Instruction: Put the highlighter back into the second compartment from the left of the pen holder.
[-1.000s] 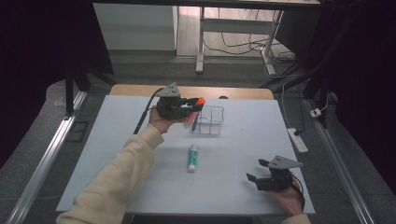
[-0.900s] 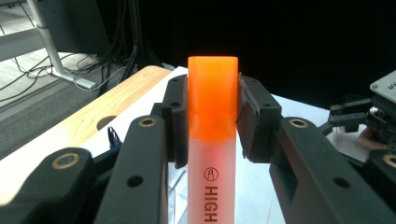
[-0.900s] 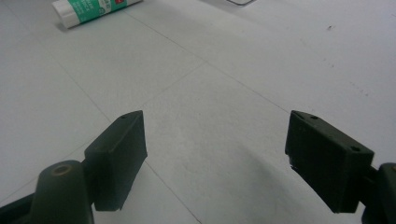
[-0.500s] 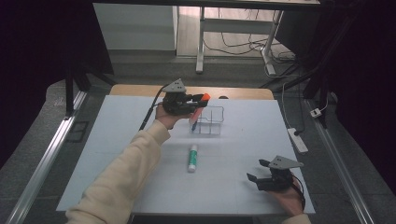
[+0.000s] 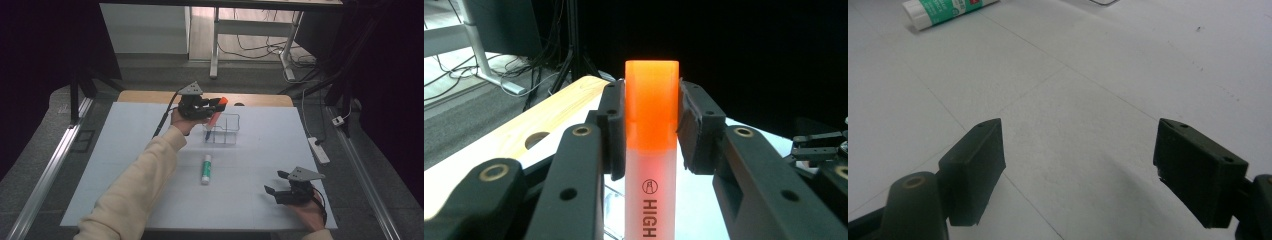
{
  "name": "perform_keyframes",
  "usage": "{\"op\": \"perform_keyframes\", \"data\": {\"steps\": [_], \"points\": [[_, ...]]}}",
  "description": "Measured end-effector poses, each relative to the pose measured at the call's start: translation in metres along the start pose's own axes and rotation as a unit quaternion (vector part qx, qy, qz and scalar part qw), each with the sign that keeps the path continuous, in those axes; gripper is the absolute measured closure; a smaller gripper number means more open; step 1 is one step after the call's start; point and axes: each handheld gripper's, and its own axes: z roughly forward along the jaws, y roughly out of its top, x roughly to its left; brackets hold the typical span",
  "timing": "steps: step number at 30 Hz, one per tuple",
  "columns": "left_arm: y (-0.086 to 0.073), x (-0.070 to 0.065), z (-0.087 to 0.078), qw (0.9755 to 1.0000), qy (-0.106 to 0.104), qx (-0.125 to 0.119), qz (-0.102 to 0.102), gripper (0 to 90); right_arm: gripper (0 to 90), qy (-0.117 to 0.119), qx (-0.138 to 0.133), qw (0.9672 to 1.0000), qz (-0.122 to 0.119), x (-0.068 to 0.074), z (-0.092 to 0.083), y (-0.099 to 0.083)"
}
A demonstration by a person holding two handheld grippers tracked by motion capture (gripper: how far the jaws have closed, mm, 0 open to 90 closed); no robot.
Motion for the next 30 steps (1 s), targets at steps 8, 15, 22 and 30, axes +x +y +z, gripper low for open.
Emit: {"op": "perform_keyframes", "data": {"steps": [8,15,22,30], "points": [[0.006,0.002,0.01,1.0,0.002,-0.001,0.0,66.0,20.0,-0.003,0.002,1.0,0.0,0.0,-0.001,0.0],[0.011,0.006,0.02,1.0,0.003,-0.007,-0.003,66.0,20.0,-0.004,0.0,1.0,0.0,0.0,-0.001,0.0],[0.016,0.014,0.031,0.9999,0.006,-0.013,-0.007,66.0,20.0,-0.003,0.0,1.0,0.001,-0.001,-0.002,0.0],[0.007,0.025,0.043,0.9996,0.015,-0.007,-0.022,65.9,20.0,-0.004,0.0,1.0,0.001,-0.002,-0.003,-0.001]]}}
